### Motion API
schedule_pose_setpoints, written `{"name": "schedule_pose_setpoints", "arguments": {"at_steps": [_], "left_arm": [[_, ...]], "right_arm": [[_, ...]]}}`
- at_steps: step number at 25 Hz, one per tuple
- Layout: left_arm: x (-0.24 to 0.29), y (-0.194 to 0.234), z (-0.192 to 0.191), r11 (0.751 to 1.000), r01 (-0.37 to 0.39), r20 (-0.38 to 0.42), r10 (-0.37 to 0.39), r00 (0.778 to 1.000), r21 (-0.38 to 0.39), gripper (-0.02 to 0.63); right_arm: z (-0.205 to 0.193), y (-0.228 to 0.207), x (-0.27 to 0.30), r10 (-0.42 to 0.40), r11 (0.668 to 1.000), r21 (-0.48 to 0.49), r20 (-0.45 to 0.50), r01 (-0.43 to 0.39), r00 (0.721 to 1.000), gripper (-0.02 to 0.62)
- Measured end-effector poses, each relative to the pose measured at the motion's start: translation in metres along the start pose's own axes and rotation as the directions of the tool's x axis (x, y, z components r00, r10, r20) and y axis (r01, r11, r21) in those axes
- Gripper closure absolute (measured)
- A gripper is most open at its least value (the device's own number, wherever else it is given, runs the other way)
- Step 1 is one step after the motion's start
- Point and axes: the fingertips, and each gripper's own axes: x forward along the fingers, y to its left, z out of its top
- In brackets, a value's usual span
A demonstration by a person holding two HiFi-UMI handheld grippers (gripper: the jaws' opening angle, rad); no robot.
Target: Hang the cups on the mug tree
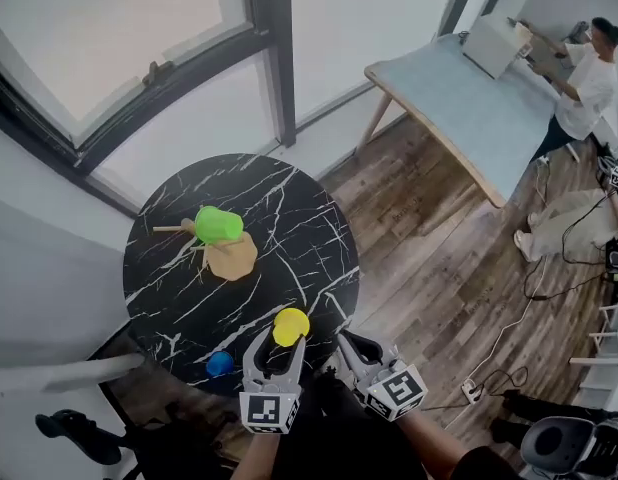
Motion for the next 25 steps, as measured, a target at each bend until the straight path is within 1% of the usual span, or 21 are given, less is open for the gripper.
{"name": "schedule_pose_setpoints", "arguments": {"at_steps": [7, 11, 15, 25], "left_arm": [[-0.042, -0.011, 0.029, 0.999, -0.035, 0.06, 0.035, 0.998, -0.006, 0.379], [-0.062, -0.007, 0.04, 0.997, -0.073, 0.076, 0.072, 0.994, 0.002, 0.379], [-0.079, -0.002, 0.049, 0.995, -0.102, 0.097, 0.102, 0.99, -0.009, 0.379], [-0.106, 0.025, 0.072, 0.994, -0.103, 0.133, 0.107, 0.985, -0.033, 0.379]], "right_arm": [[0.015, 0.035, -0.012, 0.064, 0.997, -0.033, 0.019, -0.063, 0.998, 0.592], [0.023, 0.056, -0.014, 0.109, 0.993, -0.053, 0.033, -0.107, 0.993, 0.592], [0.028, 0.074, -0.013, 0.146, 0.988, -0.062, 0.036, -0.144, 0.989, 0.592], [0.051, 0.113, 0.009, 0.177, 0.98, -0.097, 0.045, -0.172, 0.983, 0.592]]}}
